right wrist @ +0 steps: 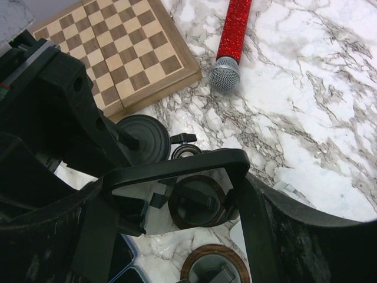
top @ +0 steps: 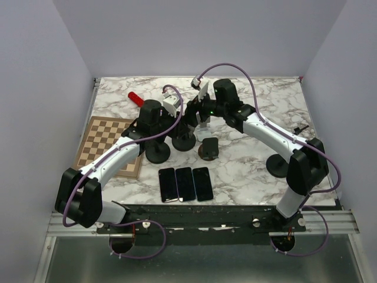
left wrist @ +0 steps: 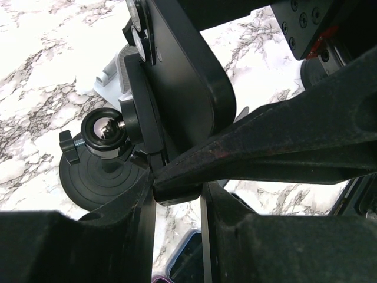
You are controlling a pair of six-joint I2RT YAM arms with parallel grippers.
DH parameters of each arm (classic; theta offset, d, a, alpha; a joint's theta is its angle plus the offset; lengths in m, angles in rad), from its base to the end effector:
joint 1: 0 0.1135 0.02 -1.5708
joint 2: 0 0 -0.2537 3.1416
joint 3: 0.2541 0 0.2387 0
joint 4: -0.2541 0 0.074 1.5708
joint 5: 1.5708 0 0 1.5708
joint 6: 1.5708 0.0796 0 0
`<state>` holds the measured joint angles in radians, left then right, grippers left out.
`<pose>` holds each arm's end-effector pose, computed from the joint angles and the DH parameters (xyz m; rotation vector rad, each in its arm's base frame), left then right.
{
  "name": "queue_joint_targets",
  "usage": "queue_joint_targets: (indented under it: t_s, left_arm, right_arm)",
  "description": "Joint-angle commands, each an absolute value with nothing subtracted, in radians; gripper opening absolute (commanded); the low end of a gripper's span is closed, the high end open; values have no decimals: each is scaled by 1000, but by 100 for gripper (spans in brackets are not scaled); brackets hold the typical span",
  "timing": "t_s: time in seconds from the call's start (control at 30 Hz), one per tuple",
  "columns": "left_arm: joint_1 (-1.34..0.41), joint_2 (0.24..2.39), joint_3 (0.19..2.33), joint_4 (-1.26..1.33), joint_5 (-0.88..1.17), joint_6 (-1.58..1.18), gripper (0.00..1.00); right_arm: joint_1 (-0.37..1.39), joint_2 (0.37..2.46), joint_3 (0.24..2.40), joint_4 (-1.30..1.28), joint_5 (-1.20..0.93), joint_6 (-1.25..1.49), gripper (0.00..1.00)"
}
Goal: Remove the phone from the phone stand
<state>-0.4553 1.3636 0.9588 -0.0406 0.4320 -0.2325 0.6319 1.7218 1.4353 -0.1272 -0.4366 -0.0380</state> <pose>0.2870 -0.1776 0.2629 0.5128 2.0173 -0.8644 0.3275 0.2815 0.2978 -0.9378 1.8064 0.8122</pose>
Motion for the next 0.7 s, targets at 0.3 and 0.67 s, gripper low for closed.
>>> queue_joint_targets:
  t_s: [0.3, 0.67]
  left_arm:
    - [-422, 1380, 995, -80, 562, -140, 0]
    - [-406, 1414, 1025, -88, 588, -136, 0]
  right_arm:
    - [621, 1765, 1564, -338, -842, -86, 1]
    - [622, 1707, 1481, -226, -862, -28, 1]
